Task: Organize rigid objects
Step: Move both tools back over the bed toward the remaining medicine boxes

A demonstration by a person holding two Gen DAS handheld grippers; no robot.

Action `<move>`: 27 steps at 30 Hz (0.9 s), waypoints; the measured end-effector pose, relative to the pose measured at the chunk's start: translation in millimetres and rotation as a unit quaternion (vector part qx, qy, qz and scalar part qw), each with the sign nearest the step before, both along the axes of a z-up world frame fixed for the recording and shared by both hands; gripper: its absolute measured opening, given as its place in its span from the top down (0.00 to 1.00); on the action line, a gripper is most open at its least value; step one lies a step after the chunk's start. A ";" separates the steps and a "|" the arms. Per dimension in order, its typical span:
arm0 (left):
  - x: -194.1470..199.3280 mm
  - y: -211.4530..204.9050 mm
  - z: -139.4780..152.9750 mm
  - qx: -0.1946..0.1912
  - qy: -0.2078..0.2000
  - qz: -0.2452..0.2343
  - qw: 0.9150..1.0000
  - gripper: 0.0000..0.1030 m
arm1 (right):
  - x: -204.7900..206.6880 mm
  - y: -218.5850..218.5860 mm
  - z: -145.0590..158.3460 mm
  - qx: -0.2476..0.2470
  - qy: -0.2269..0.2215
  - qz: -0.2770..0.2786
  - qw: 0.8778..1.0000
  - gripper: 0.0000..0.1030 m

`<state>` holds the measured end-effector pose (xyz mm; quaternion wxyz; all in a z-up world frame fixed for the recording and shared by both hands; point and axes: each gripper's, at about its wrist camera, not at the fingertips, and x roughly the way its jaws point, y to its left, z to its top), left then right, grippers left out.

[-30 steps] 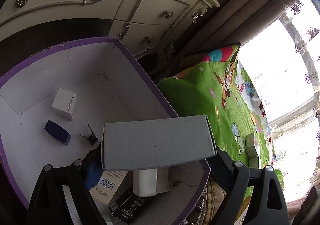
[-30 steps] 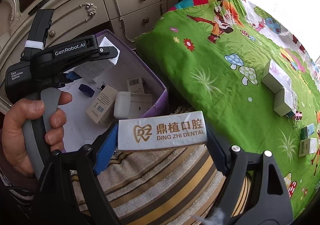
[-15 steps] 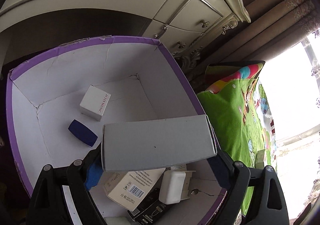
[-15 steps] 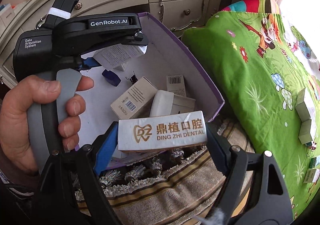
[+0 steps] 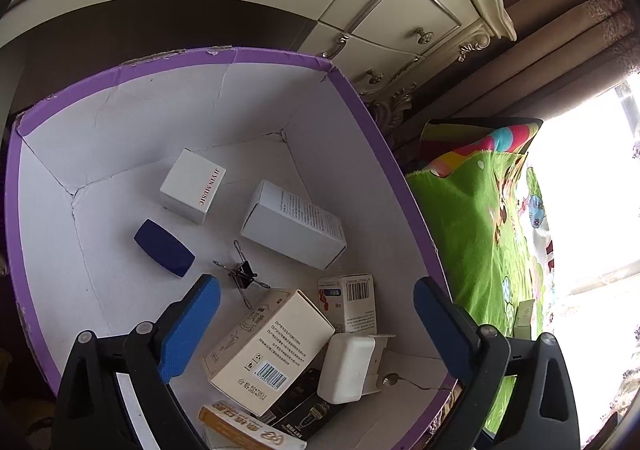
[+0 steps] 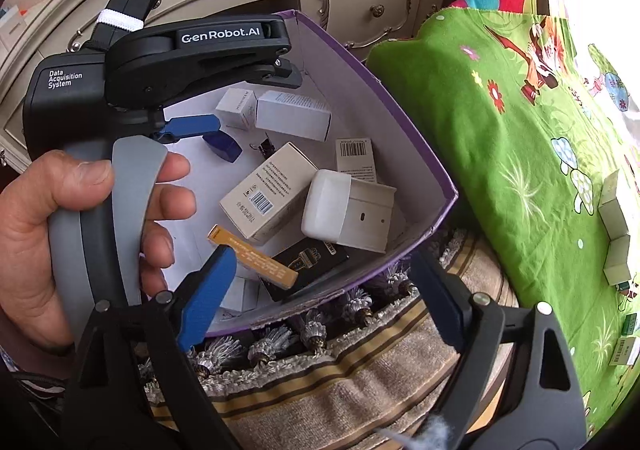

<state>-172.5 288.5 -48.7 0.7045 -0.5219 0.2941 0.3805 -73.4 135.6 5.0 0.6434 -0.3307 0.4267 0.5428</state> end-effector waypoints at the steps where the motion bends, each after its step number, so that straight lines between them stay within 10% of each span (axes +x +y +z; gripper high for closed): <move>1: 0.7 -0.6 0.8 0.002 0.005 0.000 1.000 0.04 | 3.3 -1.9 1.5 0.003 0.001 -0.005 1.000 0.12; 9: 19.4 -11.9 12.4 0.037 0.065 -0.024 0.997 0.04 | 34.0 -15.5 13.1 0.020 -0.017 -0.040 0.999 0.12; 27: 66.7 -37.3 54.3 0.082 0.033 -0.039 0.995 0.04 | 113.3 -42.3 65.3 0.093 -0.130 -0.082 0.984 0.11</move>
